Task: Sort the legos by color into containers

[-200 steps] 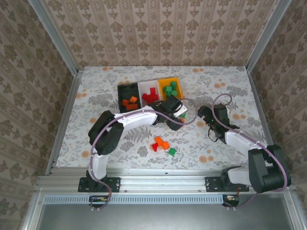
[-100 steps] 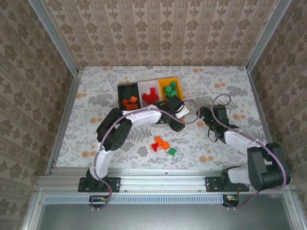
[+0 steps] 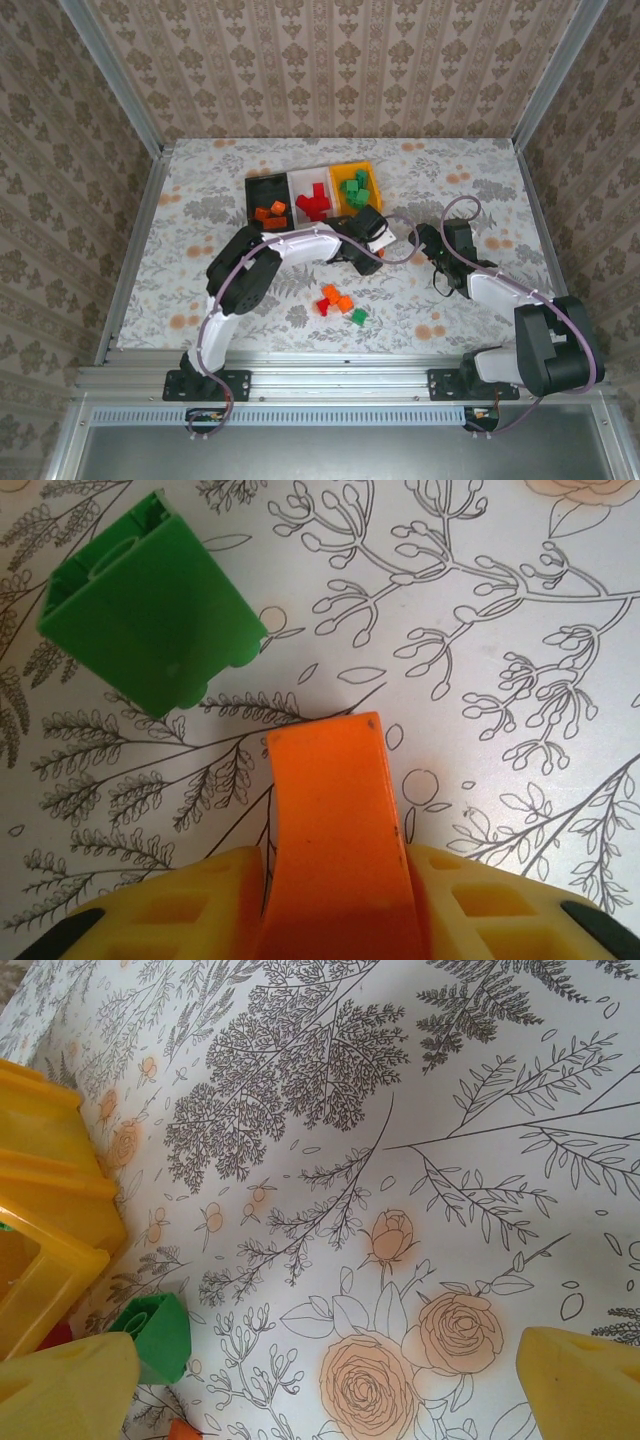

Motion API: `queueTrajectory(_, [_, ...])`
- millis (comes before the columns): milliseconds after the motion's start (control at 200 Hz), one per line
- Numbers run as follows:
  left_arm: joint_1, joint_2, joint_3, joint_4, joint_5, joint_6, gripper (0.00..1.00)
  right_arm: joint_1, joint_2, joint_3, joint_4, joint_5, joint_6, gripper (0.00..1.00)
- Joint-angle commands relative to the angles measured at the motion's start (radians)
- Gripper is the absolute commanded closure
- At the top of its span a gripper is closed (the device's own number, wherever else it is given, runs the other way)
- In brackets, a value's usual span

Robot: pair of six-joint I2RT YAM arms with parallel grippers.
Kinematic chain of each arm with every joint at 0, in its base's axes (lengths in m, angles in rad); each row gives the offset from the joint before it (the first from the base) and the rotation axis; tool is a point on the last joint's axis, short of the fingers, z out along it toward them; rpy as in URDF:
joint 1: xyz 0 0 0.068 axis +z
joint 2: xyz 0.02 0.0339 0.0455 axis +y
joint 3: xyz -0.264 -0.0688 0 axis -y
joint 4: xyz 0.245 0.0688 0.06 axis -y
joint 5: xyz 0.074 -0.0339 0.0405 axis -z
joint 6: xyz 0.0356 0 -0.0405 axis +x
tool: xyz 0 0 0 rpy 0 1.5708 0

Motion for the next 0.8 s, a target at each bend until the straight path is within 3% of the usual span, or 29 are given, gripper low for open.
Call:
queueTrajectory(0, [-0.007, -0.068, -0.032, 0.007, -0.011, -0.004, 0.65, -0.001, 0.004, 0.002, 0.055, -0.042, 0.0, 0.02])
queueTrajectory(165, [0.01, -0.162, -0.055, -0.008, -0.005, -0.03, 0.66, -0.001, 0.041, -0.011, 0.193, -0.19, 0.001, 0.01])
queueTrajectory(360, [0.075, -0.329, -0.125, -0.048, -0.072, -0.059, 0.67, 0.003, 0.247, 0.019, 0.516, -0.579, 0.101, 0.0])
queueTrajectory(445, [0.117, -0.395, -0.169, -0.068, -0.121, -0.077, 0.68, 0.011, 0.33, 0.026, 0.655, -0.672, 0.173, 0.0])
queueTrajectory(620, [0.241, -0.476, -0.231, -0.108, -0.239, -0.148, 0.68, 0.046, 0.286, 0.057, 0.492, -0.589, 0.072, 0.0])
queueTrajectory(795, [0.349, -0.412, -0.17, -0.167, -0.311, -0.266, 0.7, 0.131, 0.197, 0.095, 0.288, -0.425, -0.083, 0.0])
